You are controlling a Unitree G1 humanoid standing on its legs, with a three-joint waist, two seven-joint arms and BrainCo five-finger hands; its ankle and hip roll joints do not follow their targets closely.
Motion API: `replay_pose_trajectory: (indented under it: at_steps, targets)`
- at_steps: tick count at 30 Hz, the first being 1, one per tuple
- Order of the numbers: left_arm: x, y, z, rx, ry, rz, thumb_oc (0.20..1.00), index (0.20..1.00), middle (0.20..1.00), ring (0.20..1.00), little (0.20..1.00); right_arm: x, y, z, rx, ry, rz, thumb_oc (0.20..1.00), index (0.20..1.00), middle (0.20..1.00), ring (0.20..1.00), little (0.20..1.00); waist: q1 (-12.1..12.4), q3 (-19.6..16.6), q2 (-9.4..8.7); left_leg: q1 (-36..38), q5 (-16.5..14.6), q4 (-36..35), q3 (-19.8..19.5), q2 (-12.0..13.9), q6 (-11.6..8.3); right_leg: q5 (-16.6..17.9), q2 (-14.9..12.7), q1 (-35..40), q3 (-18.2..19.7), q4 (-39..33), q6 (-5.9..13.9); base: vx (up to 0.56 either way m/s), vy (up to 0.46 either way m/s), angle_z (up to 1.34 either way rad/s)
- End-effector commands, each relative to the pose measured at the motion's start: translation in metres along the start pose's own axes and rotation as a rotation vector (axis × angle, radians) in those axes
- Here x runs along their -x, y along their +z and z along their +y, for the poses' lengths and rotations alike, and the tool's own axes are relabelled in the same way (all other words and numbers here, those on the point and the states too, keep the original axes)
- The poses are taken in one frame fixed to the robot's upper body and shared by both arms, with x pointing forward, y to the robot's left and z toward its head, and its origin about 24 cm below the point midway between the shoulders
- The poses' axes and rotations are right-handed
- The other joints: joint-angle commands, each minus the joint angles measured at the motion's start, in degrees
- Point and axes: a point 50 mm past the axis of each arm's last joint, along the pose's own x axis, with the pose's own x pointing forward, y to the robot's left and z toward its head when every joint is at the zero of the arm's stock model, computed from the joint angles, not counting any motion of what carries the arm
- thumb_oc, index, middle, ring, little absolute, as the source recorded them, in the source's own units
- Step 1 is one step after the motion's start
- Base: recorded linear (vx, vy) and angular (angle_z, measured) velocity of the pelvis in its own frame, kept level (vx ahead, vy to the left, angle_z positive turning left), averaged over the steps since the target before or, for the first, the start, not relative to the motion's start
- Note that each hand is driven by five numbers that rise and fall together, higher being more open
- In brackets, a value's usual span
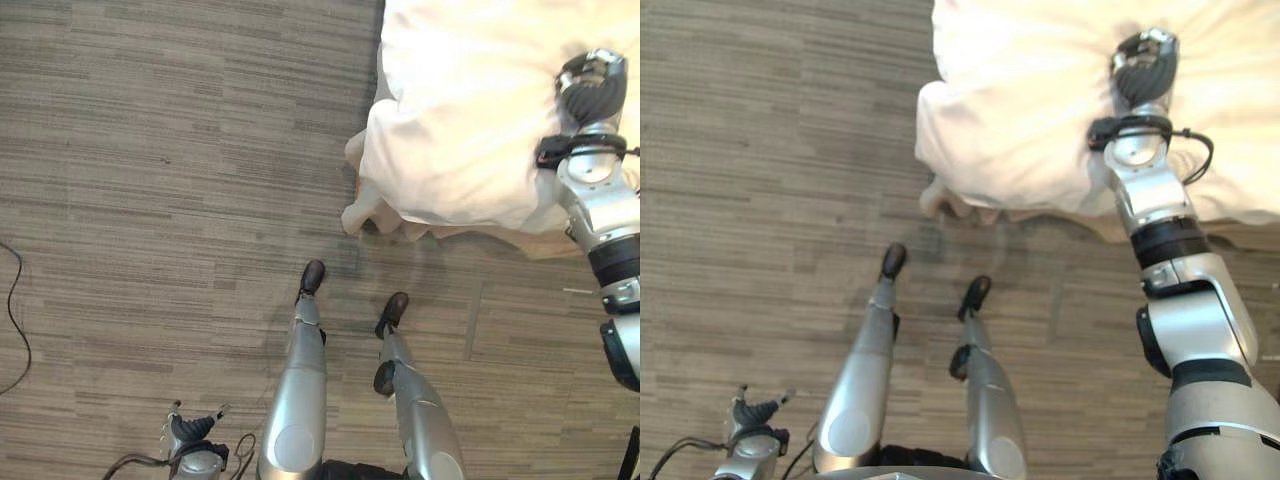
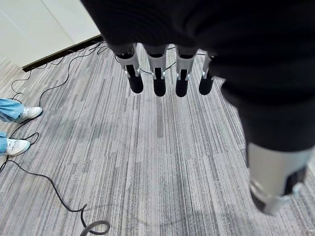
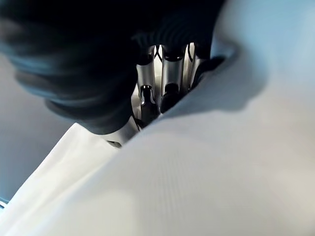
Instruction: Tidy up the quilt and then pick up the clothes from the bed and put them into the laundry hamper.
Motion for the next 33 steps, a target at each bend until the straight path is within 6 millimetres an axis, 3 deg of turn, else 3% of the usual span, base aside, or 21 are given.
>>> replay_pose_trajectory:
  at_steps: [1,4,5,6,9,14,17,18,19,22,27,28,30,33]
  targets:
    - [0.012,-0.031,0.002,-0.003,0.023,0.083,1.000,1.000,1.000,1.000,1.000,0.007,-0.060,-0.047,0.089,-0.096,0.221,0.200,0.200,0.200,0.200,0.200,-0.08,-0.95,2.63,0.99,-4.19,-1.73,-2.85,-2.27,2.22,-6.14,-2.39,-0.77,-2.27,8.09,3.02,-0.03,0.076,-0.03]
    - [0.015,-0.033,-0.001,-0.021,0.047,0.096,1.000,1.000,1.000,1.000,1.000,0.043,-0.109,-0.061,0.097,-0.054,0.327,0.200,0.200,0.200,0.200,0.200,-1.57,-0.95,2.06,2.24,-4.57,-1.97,-1.84,-1.91,2.58,-6.22,-2.42,-0.29,-1.85,8.53,2.96,-0.01,0.041,0.01]
    - [0.015,-0.034,0.000,-0.027,0.051,0.098,1.000,1.000,1.000,1.000,1.000,0.048,-0.115,-0.063,0.096,-0.054,0.344,0.200,0.200,0.200,0.200,0.200,-1.74,-0.95,1.93,2.48,-4.66,-1.95,-1.71,-1.86,2.63,-6.23,-2.40,-0.17,-1.73,8.59,2.95,0.01,0.019,0.07]
    - [0.017,-0.041,0.003,-0.042,0.077,0.134,1.000,1.000,1.000,1.000,1.000,0.086,-0.149,-0.072,0.088,-0.047,0.429,0.200,0.200,0.200,0.200,0.200,-3.21,-0.95,1.12,4.48,-5.32,-1.85,-0.94,-1.54,2.86,-6.24,-2.24,1.07,-0.73,8.78,3.16,0.00,0.000,0.00]
    - [0.019,-0.052,0.006,-0.072,0.111,0.191,1.000,1.000,1.000,1.000,1.000,0.143,-0.187,-0.080,0.087,-0.053,0.559,0.200,0.200,0.200,0.200,0.200,-5.87,-0.95,-0.05,8.67,-5.92,-2.61,0.22,-1.15,3.14,-5.90,-2.12,4.09,1.07,8.18,3.74,0.01,0.048,-0.16]
    - [0.029,-0.071,0.005,-0.193,0.151,0.219,1.000,1.000,1.000,1.000,1.000,0.227,-0.225,-0.087,0.121,-0.049,0.750,0.200,0.200,0.200,0.200,0.200,-9.04,-0.99,-0.85,20.26,-6.86,-5.84,2.84,-0.45,3.11,-5.72,-2.45,13.59,4.37,5.65,5.17,0.02,0.106,-0.43]
    - [0.038,-0.084,0.002,-0.248,0.144,0.243,1.000,1.000,1.000,1.000,1.000,0.266,-0.239,-0.086,0.138,-0.021,0.871,0.200,0.200,0.200,0.200,0.200,-10.09,-3.81,-0.61,23.67,-7.24,-6.54,3.56,-0.64,3.18,-5.58,-2.93,16.41,5.74,4.90,5.81,0.05,0.133,-0.39]
    - [0.043,-0.089,-0.002,-0.261,0.140,0.256,1.000,1.000,1.000,1.000,1.000,0.284,-0.246,-0.083,0.173,0.019,0.941,0.802,0.802,0.802,0.802,0.802,-10.32,-5.30,-0.43,25.08,-7.37,-6.86,3.69,-0.86,3.32,-5.52,-3.19,17.61,6.17,4.51,6.05,0.07,0.115,-0.34]
    - [0.047,-0.093,-0.004,-0.268,0.133,0.267,1.000,1.000,1.000,1.000,1.000,0.299,-0.251,-0.080,0.206,0.056,0.999,1.000,1.000,1.000,1.000,1.000,-10.34,-6.63,-0.20,26.31,-7.35,-7.31,3.63,-1.08,3.51,-5.45,-3.38,18.68,6.58,4.03,6.21,0.07,0.150,-0.32]
    - [0.058,-0.101,-0.017,-0.286,0.105,0.287,1.000,1.000,1.000,1.000,1.000,0.350,-0.266,-0.068,0.313,0.200,1.191,1.000,1.000,1.000,1.000,1.000,-9.89,-10.76,0.75,29.93,-7.06,-8.74,3.37,-1.70,4.04,-5.12,-3.95,22.10,6.82,2.52,6.54,0.07,0.131,-0.07]
    - [0.069,-0.107,-0.034,-0.291,0.075,0.348,1.000,1.000,1.000,1.000,1.000,0.418,-0.277,-0.058,0.439,0.305,1.489,1.000,1.000,1.000,1.000,1.000,-8.70,-15.60,2.14,34.11,-6.14,-11.19,3.04,-2.68,4.68,-4.20,-4.08,25.52,6.80,0.64,6.69,0.05,0.141,0.14]
    - [0.071,-0.111,-0.036,-0.262,0.058,0.395,1.000,1.000,1.000,1.000,1.000,0.434,-0.276,-0.055,0.513,0.328,1.570,1.000,1.000,1.000,1.000,1.000,-8.90,-16.97,3.43,35.28,-5.83,-11.71,2.91,-3.12,4.51,-4.45,-4.34,26.32,6.96,0.61,6.60,0.02,0.318,0.16]
    - [0.066,-0.110,-0.031,-0.245,0.042,0.434,1.000,1.000,1.000,1.000,1.000,0.442,-0.277,-0.056,0.611,0.473,1.585,1.000,1.000,1.000,1.000,1.000,-9.14,-18.16,4.77,36.10,-6.12,-11.62,2.85,-3.59,4.66,-5.08,-4.94,26.58,7.38,1.23,6.53,0.02,0.272,0.11]
    - [0.055,-0.108,-0.018,-0.237,0.036,0.497,1.000,1.000,1.000,1.000,1.000,0.428,-0.279,-0.062,0.727,0.449,1.517,1.000,1.000,1.000,1.000,1.000,-9.56,-20.02,6.22,37.19,-6.75,-11.37,3.01,-4.10,5.11,-6.23,-5.73,26.76,8.38,2.64,6.70,0.04,0.144,0.01]
